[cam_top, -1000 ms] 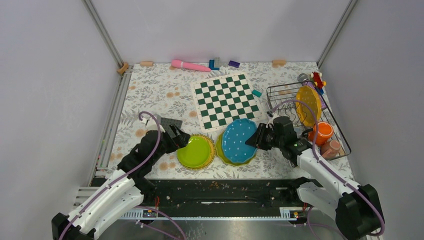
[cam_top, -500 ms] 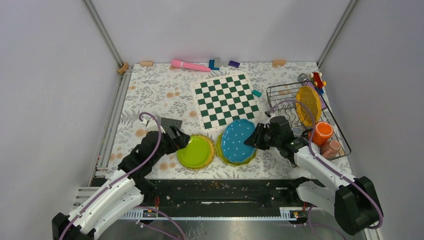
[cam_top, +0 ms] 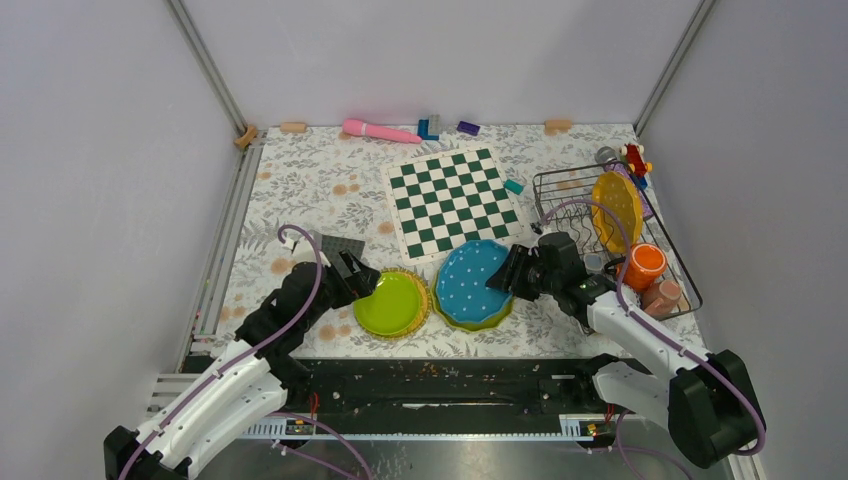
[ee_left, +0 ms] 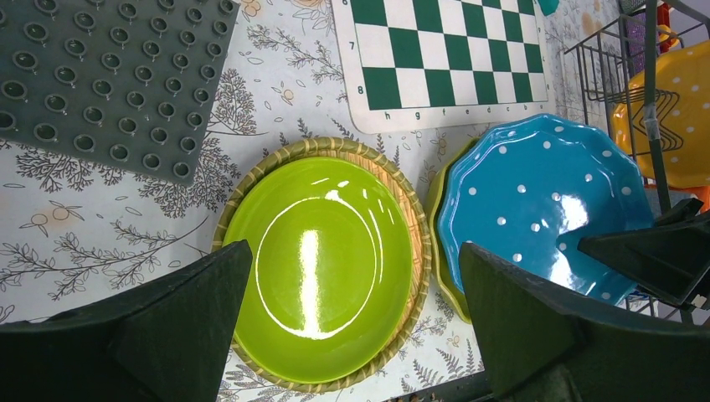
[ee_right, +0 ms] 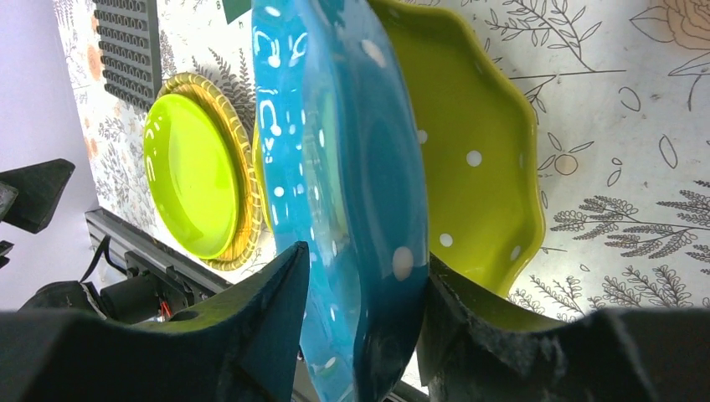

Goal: Unload the mixed dishes from the dish rack
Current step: Place the plate at the center of the board.

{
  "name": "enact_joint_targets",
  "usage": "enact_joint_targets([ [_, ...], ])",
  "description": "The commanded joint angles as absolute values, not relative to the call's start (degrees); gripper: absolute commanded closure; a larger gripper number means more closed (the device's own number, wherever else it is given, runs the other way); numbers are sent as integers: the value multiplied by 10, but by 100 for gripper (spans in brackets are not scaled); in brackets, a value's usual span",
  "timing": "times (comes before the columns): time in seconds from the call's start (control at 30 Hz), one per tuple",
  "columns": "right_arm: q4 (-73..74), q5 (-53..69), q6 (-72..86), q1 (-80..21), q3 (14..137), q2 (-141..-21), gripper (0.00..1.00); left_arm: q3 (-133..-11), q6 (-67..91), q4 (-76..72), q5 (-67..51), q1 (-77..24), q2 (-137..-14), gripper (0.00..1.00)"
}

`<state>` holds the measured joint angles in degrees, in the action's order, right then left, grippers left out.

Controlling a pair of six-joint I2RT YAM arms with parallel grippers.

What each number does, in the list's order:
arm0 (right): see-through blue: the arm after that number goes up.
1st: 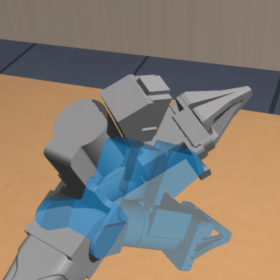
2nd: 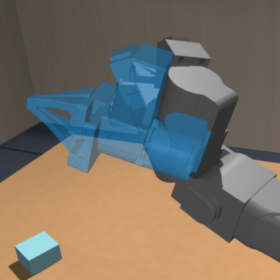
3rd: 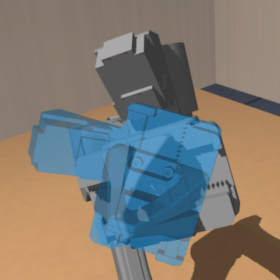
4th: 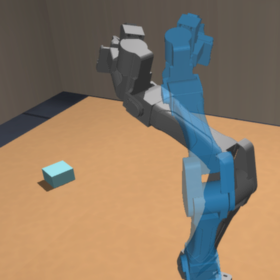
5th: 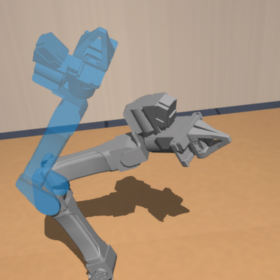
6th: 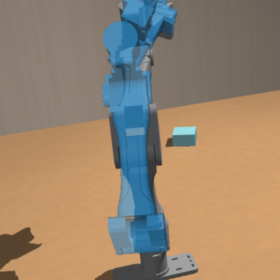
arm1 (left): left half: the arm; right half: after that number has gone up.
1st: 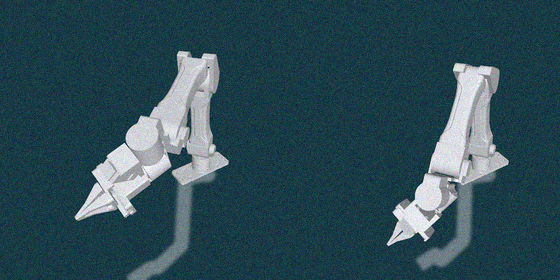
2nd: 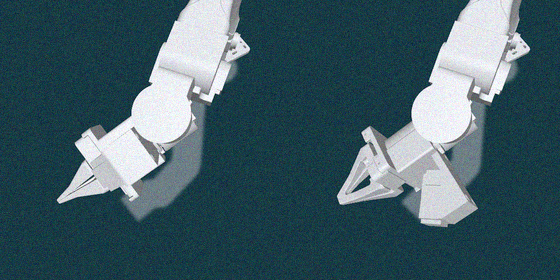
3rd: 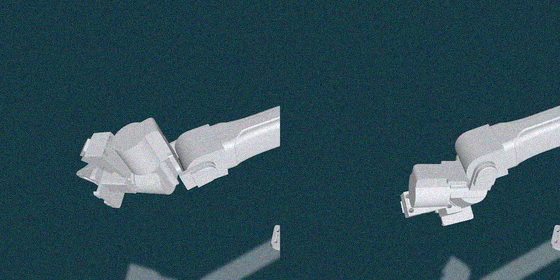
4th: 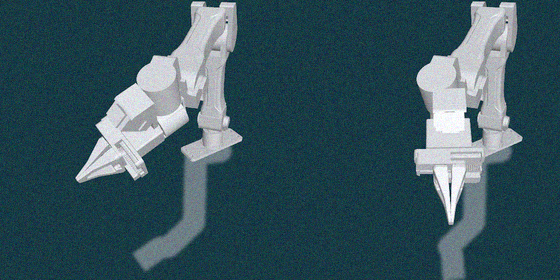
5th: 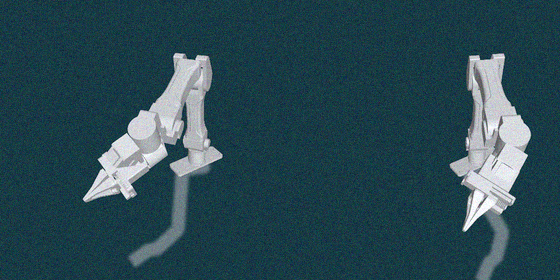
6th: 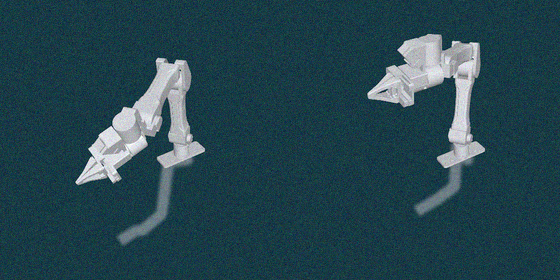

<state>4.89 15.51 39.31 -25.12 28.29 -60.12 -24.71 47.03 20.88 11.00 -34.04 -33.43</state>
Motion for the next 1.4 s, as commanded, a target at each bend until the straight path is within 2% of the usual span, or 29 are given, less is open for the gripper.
enact_joint_targets([
  [0.0, 36, 135, 389, -258, 294, -582, 46, -246, 472, 189, 116, -337, -329, 1],
  [0.47, 42, 126, 385, -258, 292, -592, 35, -247, 471, 190, 113, -337, -329, 1],
  [1.37, 60, 91, 367, -258, 293, -645, 34, -248, 469, 186, 114, -337, -341, 1],
])
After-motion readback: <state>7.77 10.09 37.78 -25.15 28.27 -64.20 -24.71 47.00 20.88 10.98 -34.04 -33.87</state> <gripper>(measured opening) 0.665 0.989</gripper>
